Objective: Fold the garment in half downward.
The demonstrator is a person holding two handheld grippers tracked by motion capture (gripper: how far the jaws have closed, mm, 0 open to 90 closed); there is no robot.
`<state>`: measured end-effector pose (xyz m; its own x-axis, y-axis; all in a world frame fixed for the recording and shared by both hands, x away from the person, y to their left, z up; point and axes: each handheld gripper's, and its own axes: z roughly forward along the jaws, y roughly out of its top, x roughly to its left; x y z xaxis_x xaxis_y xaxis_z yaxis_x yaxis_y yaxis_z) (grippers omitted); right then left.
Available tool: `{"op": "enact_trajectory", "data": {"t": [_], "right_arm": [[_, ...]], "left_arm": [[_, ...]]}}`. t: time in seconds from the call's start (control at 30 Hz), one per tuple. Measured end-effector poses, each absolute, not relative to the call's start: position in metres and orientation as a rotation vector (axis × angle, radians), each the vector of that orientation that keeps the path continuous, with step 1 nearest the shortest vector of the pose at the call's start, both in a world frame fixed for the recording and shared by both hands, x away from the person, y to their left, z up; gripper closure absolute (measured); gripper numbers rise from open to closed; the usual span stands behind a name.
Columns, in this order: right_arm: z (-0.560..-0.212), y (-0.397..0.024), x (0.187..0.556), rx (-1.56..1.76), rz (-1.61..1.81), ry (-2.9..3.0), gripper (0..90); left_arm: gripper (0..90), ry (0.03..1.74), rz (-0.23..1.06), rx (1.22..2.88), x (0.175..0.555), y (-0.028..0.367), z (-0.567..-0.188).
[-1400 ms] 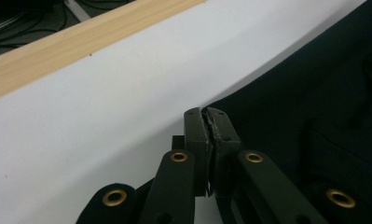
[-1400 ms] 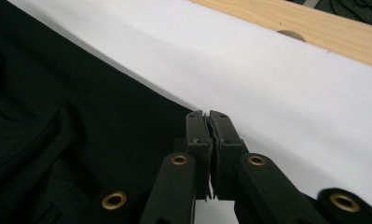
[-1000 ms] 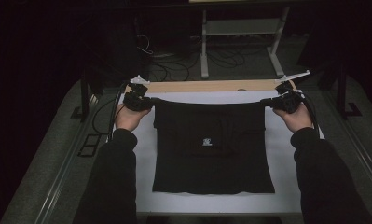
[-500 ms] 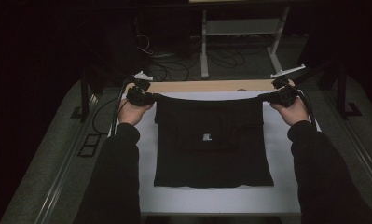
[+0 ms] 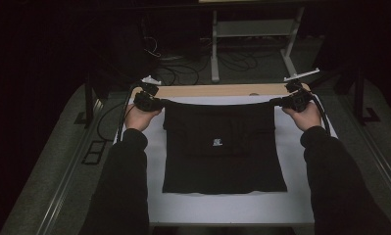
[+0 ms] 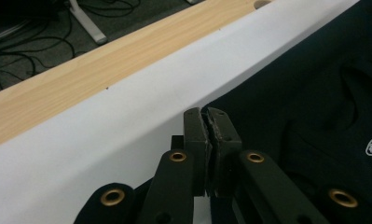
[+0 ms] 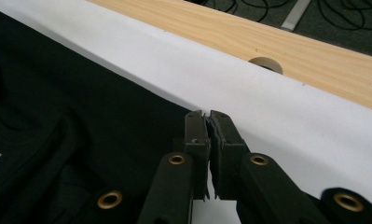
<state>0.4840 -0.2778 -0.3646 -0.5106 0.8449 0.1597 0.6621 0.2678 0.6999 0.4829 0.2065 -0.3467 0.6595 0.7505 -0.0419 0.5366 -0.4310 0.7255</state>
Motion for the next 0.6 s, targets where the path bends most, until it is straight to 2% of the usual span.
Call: {"op": "enact_trajectory", "data": {"t": [0.13, 0.2, 0.37, 0.5, 0.6], "right_arm": [[-0.3654, -0.2780, 0.4836, 1.400, 1.084, 2.295, 83.4], [-0.3650, -0.2792, 0.4832, 1.400, 1.090, 2.287, 79.0], [-0.3606, -0.2833, 0.4806, 1.403, 1.094, 2.233, 63.9], [-0.3588, -0.2840, 0.4787, 1.402, 1.087, 2.208, 47.5], [-0.3590, -0.2842, 0.4786, 1.413, 1.102, 2.216, 38.8]], "left_arm": [[84.6, 0.991, 0.365, 2.133, 0.4842, 0.2042, -0.3499], [81.7, 0.983, 0.363, 2.138, 0.4833, 0.2026, -0.3514], [61.4, 0.986, 0.365, 2.134, 0.4804, 0.2028, -0.3523], [43.8, 1.002, 0.370, 2.131, 0.4769, 0.2036, -0.3519], [33.5, 1.016, 0.327, 2.115, 0.4758, 0.2038, -0.3517]]}}
